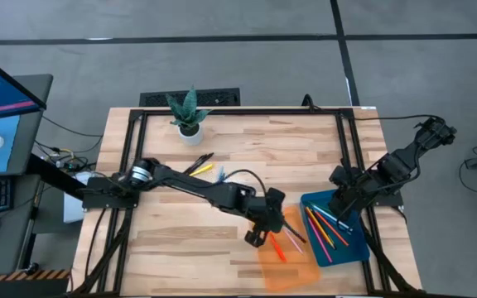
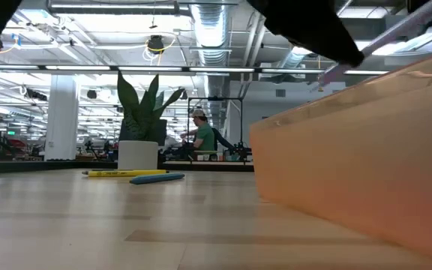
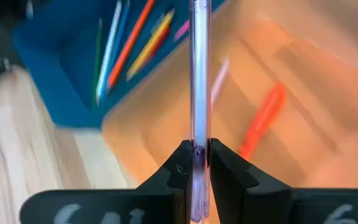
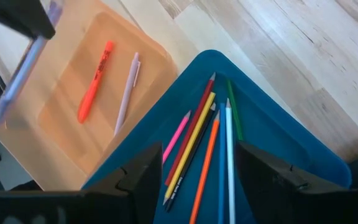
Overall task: Sort pens & pencils
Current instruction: Put the purple pen into the orange bin
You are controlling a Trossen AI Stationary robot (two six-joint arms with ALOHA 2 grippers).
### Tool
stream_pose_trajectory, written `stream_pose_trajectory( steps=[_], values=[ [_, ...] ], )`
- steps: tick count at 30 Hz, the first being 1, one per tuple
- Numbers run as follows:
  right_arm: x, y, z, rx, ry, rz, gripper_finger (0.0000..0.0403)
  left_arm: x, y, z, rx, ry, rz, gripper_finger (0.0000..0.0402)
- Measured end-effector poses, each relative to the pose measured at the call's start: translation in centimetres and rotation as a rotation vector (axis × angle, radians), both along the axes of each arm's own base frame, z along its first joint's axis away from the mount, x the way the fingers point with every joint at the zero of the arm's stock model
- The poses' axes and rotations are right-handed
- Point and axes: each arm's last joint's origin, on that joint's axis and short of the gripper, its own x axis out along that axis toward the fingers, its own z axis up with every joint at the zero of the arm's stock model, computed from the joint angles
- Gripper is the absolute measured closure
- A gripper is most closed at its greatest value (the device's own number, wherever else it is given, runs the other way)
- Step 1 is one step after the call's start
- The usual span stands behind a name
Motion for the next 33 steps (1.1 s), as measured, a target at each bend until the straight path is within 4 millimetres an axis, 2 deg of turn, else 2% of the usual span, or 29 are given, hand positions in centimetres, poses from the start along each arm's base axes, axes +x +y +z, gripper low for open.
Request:
stream_pose_trajectory(
  steps=[4, 7, 12, 17, 24, 33],
  values=[
    [0.0, 0.0, 0.0, -0.001, -0.001, 0.0, 0.0182, 0.9, -0.6, -0.9, 0.09, 0.03, -0.093, 0.0374],
    [0.0, 0.0, 0.0, -0.002, 0.0, 0.0, 0.0182, 1.1, -1.0, -2.7, 0.138, 0.083, -0.148, 0.0373],
    [0.0, 0.0, 0.0, -0.004, 0.002, -0.001, 0.0182, 1.3, -1.6, -3.5, 0.151, 0.085, -0.207, 0.0373],
    [0.0, 0.0, 0.0, 0.002, 0.003, -0.015, 0.0182, 1.4, -2.1, -5.3, 0.153, 0.134, -0.253, 0.037],
    [0.0, 0.0, 0.0, 0.004, 0.004, -0.015, 0.0182, 1.1, -2.5, -6.6, 0.181, 0.182, -0.297, 0.037],
    [0.0, 0.0, 0.0, 0.007, 0.005, -0.021, 0.0182, 1.0, -2.6, -6.4, 0.18, 0.185, -0.305, 0.0346]
  ],
)
